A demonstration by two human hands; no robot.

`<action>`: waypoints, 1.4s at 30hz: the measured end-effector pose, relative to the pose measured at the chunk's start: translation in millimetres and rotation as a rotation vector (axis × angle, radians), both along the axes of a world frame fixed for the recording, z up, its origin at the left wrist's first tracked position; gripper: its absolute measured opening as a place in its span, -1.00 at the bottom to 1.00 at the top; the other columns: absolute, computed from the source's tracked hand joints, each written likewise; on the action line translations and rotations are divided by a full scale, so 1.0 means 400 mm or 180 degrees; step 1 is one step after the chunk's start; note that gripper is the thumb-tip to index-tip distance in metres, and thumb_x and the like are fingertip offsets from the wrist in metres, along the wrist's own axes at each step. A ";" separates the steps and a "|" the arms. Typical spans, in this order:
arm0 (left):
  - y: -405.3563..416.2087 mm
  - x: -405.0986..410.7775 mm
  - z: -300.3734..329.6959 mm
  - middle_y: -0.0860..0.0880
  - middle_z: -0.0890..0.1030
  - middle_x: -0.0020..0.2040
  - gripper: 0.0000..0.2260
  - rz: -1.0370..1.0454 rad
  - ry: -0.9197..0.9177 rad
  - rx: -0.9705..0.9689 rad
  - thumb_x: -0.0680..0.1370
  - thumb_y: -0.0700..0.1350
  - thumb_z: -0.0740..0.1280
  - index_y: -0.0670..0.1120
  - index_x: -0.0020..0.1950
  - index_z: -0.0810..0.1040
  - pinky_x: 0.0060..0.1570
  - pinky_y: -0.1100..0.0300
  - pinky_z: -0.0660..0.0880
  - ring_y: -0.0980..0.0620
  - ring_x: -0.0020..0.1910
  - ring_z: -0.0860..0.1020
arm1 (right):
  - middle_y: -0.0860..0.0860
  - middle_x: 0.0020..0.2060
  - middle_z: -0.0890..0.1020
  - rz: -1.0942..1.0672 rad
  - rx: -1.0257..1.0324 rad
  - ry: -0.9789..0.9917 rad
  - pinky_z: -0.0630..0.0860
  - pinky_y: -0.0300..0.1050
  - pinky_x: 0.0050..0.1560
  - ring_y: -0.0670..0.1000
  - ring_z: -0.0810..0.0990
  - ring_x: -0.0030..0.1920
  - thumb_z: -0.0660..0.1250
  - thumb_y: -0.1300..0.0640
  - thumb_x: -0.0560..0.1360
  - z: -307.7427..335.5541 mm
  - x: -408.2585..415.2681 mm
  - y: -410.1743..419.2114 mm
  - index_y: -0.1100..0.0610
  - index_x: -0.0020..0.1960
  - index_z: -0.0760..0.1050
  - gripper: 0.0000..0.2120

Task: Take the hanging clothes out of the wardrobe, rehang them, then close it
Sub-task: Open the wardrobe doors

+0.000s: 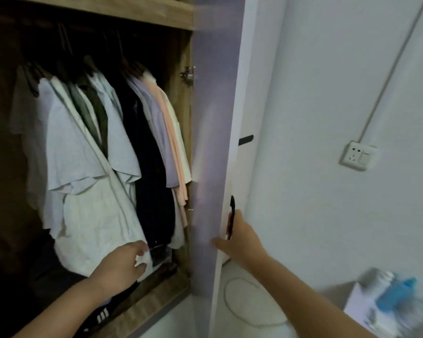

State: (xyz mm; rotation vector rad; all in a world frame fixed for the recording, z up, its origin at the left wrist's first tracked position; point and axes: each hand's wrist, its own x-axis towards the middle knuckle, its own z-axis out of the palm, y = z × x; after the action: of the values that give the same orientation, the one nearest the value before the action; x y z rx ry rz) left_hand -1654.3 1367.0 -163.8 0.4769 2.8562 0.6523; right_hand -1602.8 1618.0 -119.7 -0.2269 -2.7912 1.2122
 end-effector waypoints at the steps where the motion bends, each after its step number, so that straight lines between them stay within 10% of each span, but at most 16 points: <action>1: 0.021 0.003 0.001 0.00 0.47 0.24 -0.67 -0.0047 0.0022 0.0013 0.57 -0.14 0.24 -0.05 0.33 0.37 -0.06 0.48 0.27 0.15 -0.01 0.40 | -0.05 -0.07 0.50 -0.0097 -0.0041 -0.0001 0.43 -0.23 -0.17 -0.07 0.48 -0.13 0.42 0.06 0.42 0.002 0.002 0.029 0.08 0.20 0.25 -0.53; 4: 0.073 0.006 0.008 0.03 0.49 0.21 -0.69 -0.0167 0.0105 -0.0042 0.57 -0.12 0.24 -0.04 0.31 0.39 -0.18 0.55 0.30 0.17 -0.05 0.41 | 0.05 0.12 0.50 -0.0278 -0.0187 -0.0016 0.44 -0.15 -0.04 0.02 0.49 0.02 0.38 0.17 0.44 0.005 0.000 0.110 0.16 0.30 0.23 -0.49; 13: 0.127 -0.018 0.032 0.03 0.50 0.21 -0.68 -0.0132 0.0203 -0.0157 0.57 -0.14 0.25 -0.04 0.33 0.38 -0.21 0.48 0.30 0.18 -0.07 0.43 | -0.07 -0.17 0.45 -0.0533 -0.0076 0.0157 0.37 -0.43 -0.36 -0.02 0.47 -0.16 0.26 0.30 0.51 -0.003 -0.020 0.250 0.14 0.10 0.26 -0.76; 18: 0.123 -0.034 0.039 0.02 0.49 0.22 -0.66 -0.0128 0.0163 -0.0223 0.57 -0.13 0.25 -0.03 0.35 0.37 -0.14 0.46 0.30 0.16 -0.04 0.44 | 0.17 0.06 0.55 -0.0881 0.0213 0.0078 0.48 -0.03 0.01 0.18 0.54 0.06 0.30 0.19 0.51 -0.016 -0.036 0.286 0.27 0.19 0.36 -0.70; 28: 0.082 -0.050 0.063 0.04 0.47 0.24 -0.67 -0.0040 0.0142 -0.0365 0.58 -0.11 0.22 -0.02 0.35 0.36 -0.07 0.41 0.30 0.14 0.03 0.46 | 0.11 -0.32 0.48 -0.1626 0.0676 -0.0067 0.28 -0.13 -0.24 0.12 0.43 -0.25 0.30 0.09 0.52 -0.029 -0.076 0.333 0.15 -0.38 0.30 -0.65; 42: -0.068 -0.107 0.086 0.03 0.49 0.24 -0.67 0.0381 0.0098 -0.0425 0.56 -0.10 0.25 -0.02 0.32 0.39 0.02 0.36 0.37 0.13 0.02 0.47 | 0.23 -0.20 0.59 -0.2103 0.0325 -0.0520 0.52 0.00 -0.09 0.21 0.58 -0.23 0.16 0.01 0.59 -0.032 -0.116 0.320 0.33 -0.11 0.51 -0.62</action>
State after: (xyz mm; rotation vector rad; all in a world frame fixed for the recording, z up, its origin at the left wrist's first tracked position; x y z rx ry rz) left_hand -1697.2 1339.6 -129.2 0.3003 2.9509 0.4723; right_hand -1649.2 1745.8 -132.3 -1.1676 -2.5389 0.9078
